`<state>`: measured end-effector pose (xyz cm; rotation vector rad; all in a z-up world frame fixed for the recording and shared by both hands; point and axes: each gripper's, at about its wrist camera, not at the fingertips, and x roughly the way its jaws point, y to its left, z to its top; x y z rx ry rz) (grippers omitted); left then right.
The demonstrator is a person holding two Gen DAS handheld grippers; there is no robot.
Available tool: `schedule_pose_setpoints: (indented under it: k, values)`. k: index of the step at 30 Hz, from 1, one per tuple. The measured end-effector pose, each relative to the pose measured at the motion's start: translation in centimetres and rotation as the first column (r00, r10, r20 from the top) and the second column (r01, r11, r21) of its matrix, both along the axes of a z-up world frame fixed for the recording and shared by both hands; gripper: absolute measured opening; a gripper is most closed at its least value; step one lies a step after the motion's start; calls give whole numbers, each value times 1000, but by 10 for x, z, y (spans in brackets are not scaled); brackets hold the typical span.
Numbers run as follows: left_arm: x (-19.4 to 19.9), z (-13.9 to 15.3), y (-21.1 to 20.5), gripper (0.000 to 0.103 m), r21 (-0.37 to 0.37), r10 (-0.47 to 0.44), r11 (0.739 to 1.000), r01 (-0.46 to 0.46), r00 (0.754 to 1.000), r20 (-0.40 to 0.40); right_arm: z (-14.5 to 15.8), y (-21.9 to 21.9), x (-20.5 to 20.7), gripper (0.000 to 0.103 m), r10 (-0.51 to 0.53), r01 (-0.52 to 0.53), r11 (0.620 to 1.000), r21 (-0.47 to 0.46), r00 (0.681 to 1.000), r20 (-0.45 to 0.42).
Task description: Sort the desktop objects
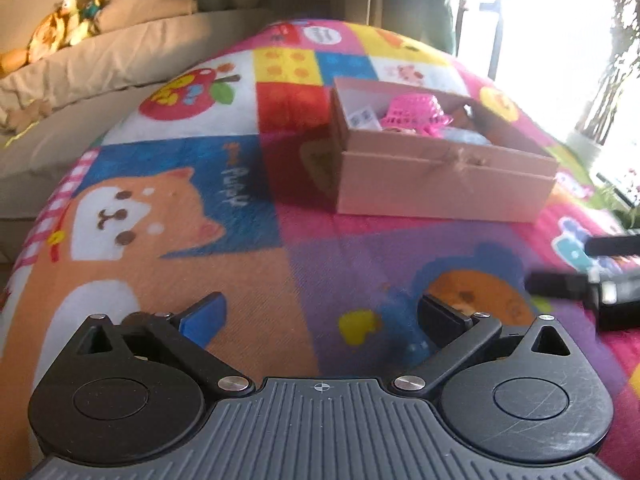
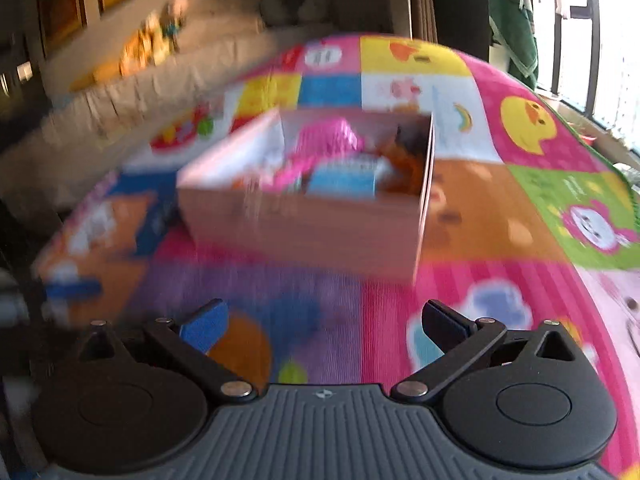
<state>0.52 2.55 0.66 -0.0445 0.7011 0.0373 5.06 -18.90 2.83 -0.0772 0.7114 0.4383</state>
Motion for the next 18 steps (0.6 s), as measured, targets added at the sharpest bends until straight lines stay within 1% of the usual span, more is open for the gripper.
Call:
schedule_pose_setpoints:
  k: [2, 3, 4, 5, 6, 10, 13, 15, 18]
  values:
    - [-1, -1, -4, 103, 37, 1, 999, 0, 1000, -16, -6, 7, -10, 103, -2, 2, 999, -44, 1000, -12]
    - [-1, -2, -6, 103, 52, 1, 999, 0, 1000, -18, -9, 10, -12, 103, -8, 7, 998, -59, 999, -33]
    - [-1, -2, -7, 103, 57, 3, 998, -2, 1000, -19, -13, 12, -11, 103, -19, 16, 998, -67, 998, -54]
    - [-1, -2, -7, 103, 55, 4, 999, -3, 1000, -19, -19, 11, -11, 103, -33, 29, 997, -74, 998, -57]
    - [-1, -2, -6, 103, 49, 4, 999, -4, 1000, -19, -23, 12, -12, 103, -49, 47, 996, -82, 999, -18]
    - [-1, -2, -7, 103, 48, 6, 999, -6, 1000, -15, -24, 13, -8, 103, -85, 84, 993, -80, 996, -16]
    - [-2, -2, -6, 103, 44, 5, 999, -4, 1000, -15, -25, 15, 3, 103, -106, 105, 992, -69, 994, -10]
    - [-2, -2, -6, 103, 40, 4, 999, -3, 1000, -13, -28, 17, 0, 103, -123, 125, 990, -65, 992, 23]
    - [-2, -2, -5, 103, 39, 5, 999, -4, 1000, -12, -29, 14, -6, 103, -128, 130, 990, -51, 991, 45]
